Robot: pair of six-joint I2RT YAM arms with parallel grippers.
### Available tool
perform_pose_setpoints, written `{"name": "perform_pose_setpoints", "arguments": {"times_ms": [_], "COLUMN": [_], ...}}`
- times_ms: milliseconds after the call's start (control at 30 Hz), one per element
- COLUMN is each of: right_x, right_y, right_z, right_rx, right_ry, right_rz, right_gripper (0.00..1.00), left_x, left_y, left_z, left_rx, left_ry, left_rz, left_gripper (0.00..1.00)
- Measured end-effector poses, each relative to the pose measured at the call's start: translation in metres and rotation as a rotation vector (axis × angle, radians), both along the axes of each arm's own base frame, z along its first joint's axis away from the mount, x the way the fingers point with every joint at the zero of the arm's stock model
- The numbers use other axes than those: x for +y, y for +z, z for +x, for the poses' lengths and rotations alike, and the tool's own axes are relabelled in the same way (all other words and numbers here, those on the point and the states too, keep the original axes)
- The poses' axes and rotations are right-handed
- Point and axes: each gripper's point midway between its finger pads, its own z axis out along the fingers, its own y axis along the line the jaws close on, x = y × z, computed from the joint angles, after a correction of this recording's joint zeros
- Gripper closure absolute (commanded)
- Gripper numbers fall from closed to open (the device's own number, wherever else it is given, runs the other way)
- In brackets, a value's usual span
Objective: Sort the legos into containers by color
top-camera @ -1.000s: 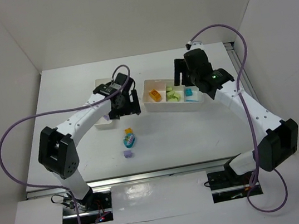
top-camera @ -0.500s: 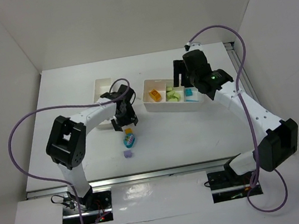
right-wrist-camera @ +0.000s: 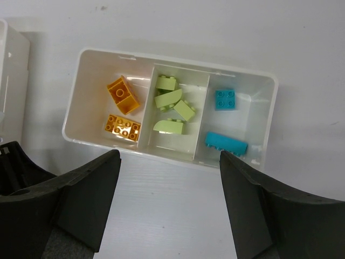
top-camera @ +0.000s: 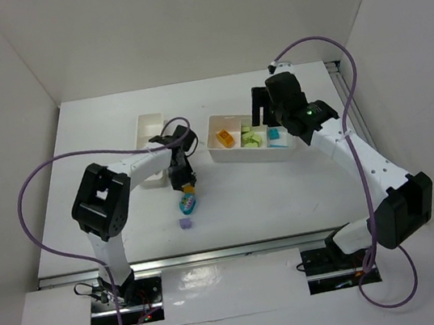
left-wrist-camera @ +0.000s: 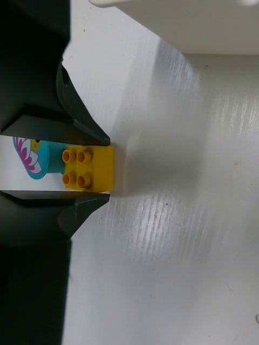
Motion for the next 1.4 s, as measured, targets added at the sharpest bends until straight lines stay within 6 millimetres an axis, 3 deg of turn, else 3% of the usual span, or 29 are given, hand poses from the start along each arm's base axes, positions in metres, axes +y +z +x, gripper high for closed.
{"name": "perform_pose_setpoints", "arguments": {"times_ms": [100, 200, 433, 600, 733, 800, 833, 867, 967, 1000, 1067, 1167, 1333, 1400], "right_x": [0.0, -0.002, -0.01, -0.017, -0.026, -0.03, -0.033, -0.034, -0.038, -0.039, -0.041, -0.042, -0.042, -0.04], "right_y": [0.0, 0.0, 0.004, 0.018, 0.029, 0.033, 0.035, 0.036, 0.038, 0.038, 0.037, 0.036, 0.022, 0.014], "right_z": [0.0, 0.001, -0.003, -0.008, -0.017, -0.022, -0.024, -0.026, -0.032, -0.033, -0.035, -0.035, -0.037, -0.038], "right_rx": [-0.001, -0.003, -0.017, -0.051, -0.073, -0.079, -0.081, -0.082, -0.08, -0.077, -0.072, -0.07, -0.039, -0.02], "right_ry": [-0.002, -0.012, -0.044, -0.078, -0.103, -0.115, -0.121, -0.125, -0.133, -0.136, -0.14, -0.145, -0.137, -0.125], "right_rz": [-0.001, -0.007, -0.013, 0.002, 0.001, -0.001, -0.004, -0.007, -0.008, -0.009, -0.013, -0.014, -0.018, -0.017], "right_gripper": [0.19, 0.19, 0.19, 0.19, 0.19, 0.19, 0.18, 0.18, 0.18, 0.18, 0.18, 0.18, 0.18, 0.18], "left_x": [-0.002, -0.01, -0.06, -0.095, -0.122, -0.131, -0.135, -0.138, -0.145, -0.144, -0.141, -0.122, -0.054, -0.041], "left_y": [0.006, 0.026, 0.134, 0.185, 0.181, 0.165, 0.154, 0.146, 0.131, 0.129, 0.131, 0.143, 0.16, 0.157], "left_z": [0.003, 0.017, 0.073, 0.109, 0.143, 0.154, 0.158, 0.163, 0.171, 0.172, 0.168, 0.143, 0.031, -0.009], "left_rx": [-0.008, -0.063, -0.351, -0.487, -0.52, -0.504, -0.491, -0.484, -0.468, -0.464, -0.458, -0.453, -0.386, -0.375], "left_ry": [-0.012, -0.041, -0.157, -0.218, -0.249, -0.262, -0.277, -0.291, -0.313, -0.316, -0.319, -0.333, -0.352, -0.378], "left_rz": [0.002, -0.005, -0.129, -0.199, -0.223, -0.217, -0.21, -0.203, -0.192, -0.188, -0.178, -0.157, -0.101, -0.102], "left_gripper": [0.71, 0.71, 0.71, 0.68, 0.65, 0.27, 0.13, 0.07, 0.04, 0.08, 0.14, 0.16, 0.0, 0.0]}}
